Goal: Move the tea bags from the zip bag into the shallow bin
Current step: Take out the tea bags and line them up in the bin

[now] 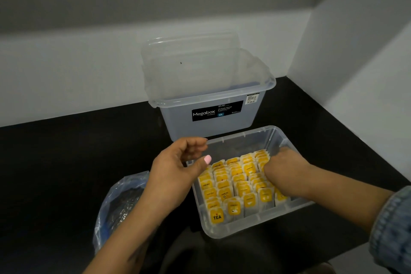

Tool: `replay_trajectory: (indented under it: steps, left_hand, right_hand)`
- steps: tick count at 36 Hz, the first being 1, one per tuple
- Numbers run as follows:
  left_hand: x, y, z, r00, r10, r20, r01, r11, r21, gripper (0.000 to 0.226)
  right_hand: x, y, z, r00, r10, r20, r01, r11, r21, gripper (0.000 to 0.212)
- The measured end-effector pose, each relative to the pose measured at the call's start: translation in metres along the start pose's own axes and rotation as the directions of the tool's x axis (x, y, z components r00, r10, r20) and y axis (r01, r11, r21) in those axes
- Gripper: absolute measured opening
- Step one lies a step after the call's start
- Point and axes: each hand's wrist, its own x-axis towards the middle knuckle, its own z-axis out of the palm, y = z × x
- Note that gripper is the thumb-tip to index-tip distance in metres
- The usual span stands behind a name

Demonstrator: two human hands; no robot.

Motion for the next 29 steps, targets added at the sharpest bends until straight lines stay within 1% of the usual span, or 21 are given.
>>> replay_trajectory:
  steps: [8, 12, 17, 20, 22, 24, 26, 27, 29]
  left_hand:
    - [-0.001, -0.002, -0.014, 0.999, -0.024, -0.045, 0.025, 1.0, 0.002, 0.03]
    - [-0.002, -0.001, -0.018, 0.998, -0.029, -0.054, 0.03, 1.0, 0.006, 0.03]
    - [-0.001, -0.002, -0.018, 0.998, -0.027, -0.05, 0.029, 0.999, 0.039, 0.031]
    - [-0.001, -0.004, -0.017, 0.999, -0.013, -0.049, 0.017, 0.997, 0.076, 0.032]
    - [-0.001, -0.005, -0.016, 0.999, 0.001, -0.043, 0.004, 0.993, 0.114, 0.032]
    - [0.0, -0.007, -0.015, 0.999, 0.02, -0.039, -0.013, 0.987, 0.16, 0.032]
    - [0.0, -0.009, -0.012, 0.999, 0.032, -0.038, -0.024, 0.977, 0.211, 0.034]
    - [0.0, -0.01, -0.011, 0.999, 0.037, -0.039, -0.027, 0.972, 0.235, 0.035]
    - [0.0, -0.011, -0.008, 0.998, 0.042, -0.038, -0.03, 0.963, 0.269, 0.036]
  right_hand:
    - [0.002, -0.003, 0.003, 1.0, 0.019, 0.024, -0.017, 0.997, -0.07, 0.02]
    - [0.003, -0.005, 0.004, 0.999, 0.022, 0.035, -0.02, 0.998, -0.066, 0.019]
    - [0.002, -0.001, -0.003, 0.999, 0.014, 0.041, -0.013, 1.0, -0.021, 0.016]
    - [0.001, 0.004, -0.01, 1.0, 0.024, 0.01, -0.025, 0.999, 0.047, 0.013]
    - [0.001, 0.006, -0.013, 0.999, 0.033, -0.033, -0.028, 0.99, 0.135, 0.012]
    - [0.003, 0.006, -0.015, 0.995, 0.033, -0.093, -0.004, 0.955, 0.297, 0.011]
    - [0.005, 0.0, -0.019, 0.991, 0.026, -0.128, 0.035, 0.891, 0.453, 0.013]
    - [0.006, -0.005, -0.02, 0.991, 0.01, -0.136, 0.059, 0.868, 0.494, 0.016]
    - [0.011, -0.016, -0.022, 0.987, -0.027, -0.156, 0.104, 0.853, 0.512, 0.021]
